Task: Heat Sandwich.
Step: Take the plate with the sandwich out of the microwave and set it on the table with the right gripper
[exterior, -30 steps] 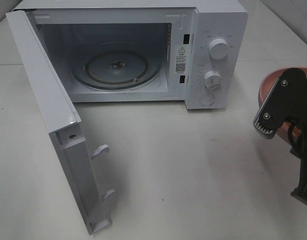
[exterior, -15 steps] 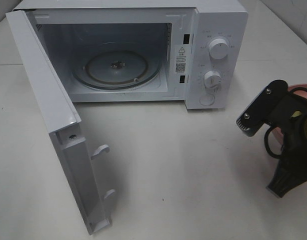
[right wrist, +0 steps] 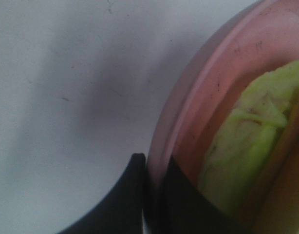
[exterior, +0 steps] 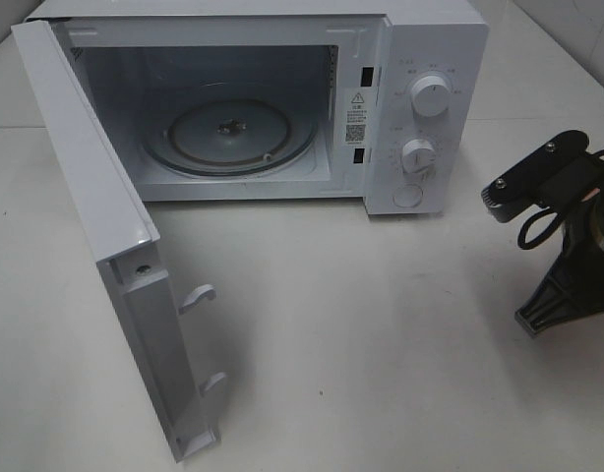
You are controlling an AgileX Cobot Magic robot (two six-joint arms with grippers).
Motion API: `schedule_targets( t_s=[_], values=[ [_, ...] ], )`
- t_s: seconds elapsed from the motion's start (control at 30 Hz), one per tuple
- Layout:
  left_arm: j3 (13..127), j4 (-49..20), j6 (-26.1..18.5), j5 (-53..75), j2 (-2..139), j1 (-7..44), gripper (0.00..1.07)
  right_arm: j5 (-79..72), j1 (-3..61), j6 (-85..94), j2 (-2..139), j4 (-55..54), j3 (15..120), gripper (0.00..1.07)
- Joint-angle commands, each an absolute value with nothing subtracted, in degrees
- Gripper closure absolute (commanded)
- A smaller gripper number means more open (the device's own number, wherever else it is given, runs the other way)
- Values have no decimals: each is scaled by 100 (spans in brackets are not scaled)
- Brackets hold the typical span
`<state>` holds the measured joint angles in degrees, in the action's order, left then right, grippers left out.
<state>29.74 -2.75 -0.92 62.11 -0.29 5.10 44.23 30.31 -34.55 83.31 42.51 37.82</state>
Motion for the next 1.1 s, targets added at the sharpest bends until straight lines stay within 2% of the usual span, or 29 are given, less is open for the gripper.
schedule_targets(
  t_s=[0.03,0.53,1.1],
  values=[
    [2962,-298,-63,6136,-115,504,9,4481,2767,-3524,8405,4463,3822,107],
    [2962,-298,-63,6136,-115,504,9,4274,1868,-3850,8778,4658,3822,107],
    [2962,-298,-63,6136,-115,504,9,3564,1799,-4796,9843,5185,3822,106]
  ],
)
